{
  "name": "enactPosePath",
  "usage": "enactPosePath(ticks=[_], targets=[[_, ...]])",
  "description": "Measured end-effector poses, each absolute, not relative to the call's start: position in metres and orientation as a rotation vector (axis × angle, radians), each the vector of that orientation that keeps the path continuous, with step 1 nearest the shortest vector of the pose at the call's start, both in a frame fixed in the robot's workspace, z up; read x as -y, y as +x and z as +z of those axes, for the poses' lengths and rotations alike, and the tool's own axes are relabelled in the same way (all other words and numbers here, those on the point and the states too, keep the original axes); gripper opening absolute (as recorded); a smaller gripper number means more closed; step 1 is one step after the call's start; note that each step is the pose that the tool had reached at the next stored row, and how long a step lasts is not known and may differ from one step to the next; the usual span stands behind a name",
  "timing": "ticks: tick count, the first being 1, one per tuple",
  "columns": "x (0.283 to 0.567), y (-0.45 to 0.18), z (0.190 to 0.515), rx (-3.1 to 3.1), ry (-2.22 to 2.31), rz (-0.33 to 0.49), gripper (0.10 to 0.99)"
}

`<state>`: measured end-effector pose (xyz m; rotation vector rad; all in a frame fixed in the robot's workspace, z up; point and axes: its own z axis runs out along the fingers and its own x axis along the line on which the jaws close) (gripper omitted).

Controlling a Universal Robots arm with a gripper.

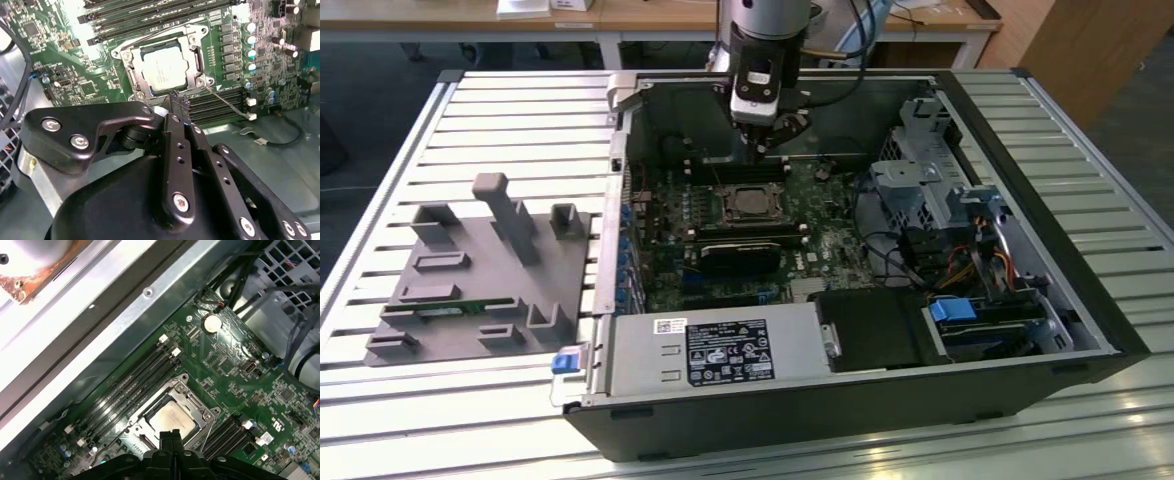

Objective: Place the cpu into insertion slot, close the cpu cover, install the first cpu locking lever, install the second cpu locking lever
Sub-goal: 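Install the first cpu locking lever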

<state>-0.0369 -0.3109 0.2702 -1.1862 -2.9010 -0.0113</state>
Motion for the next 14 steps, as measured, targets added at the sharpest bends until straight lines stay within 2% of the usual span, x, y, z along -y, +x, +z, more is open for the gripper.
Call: enactPosePath(ticks=[14], targets=[[0.3109,-0.0365,0.2702,2.987,-0.947,-0.010,0.106]])
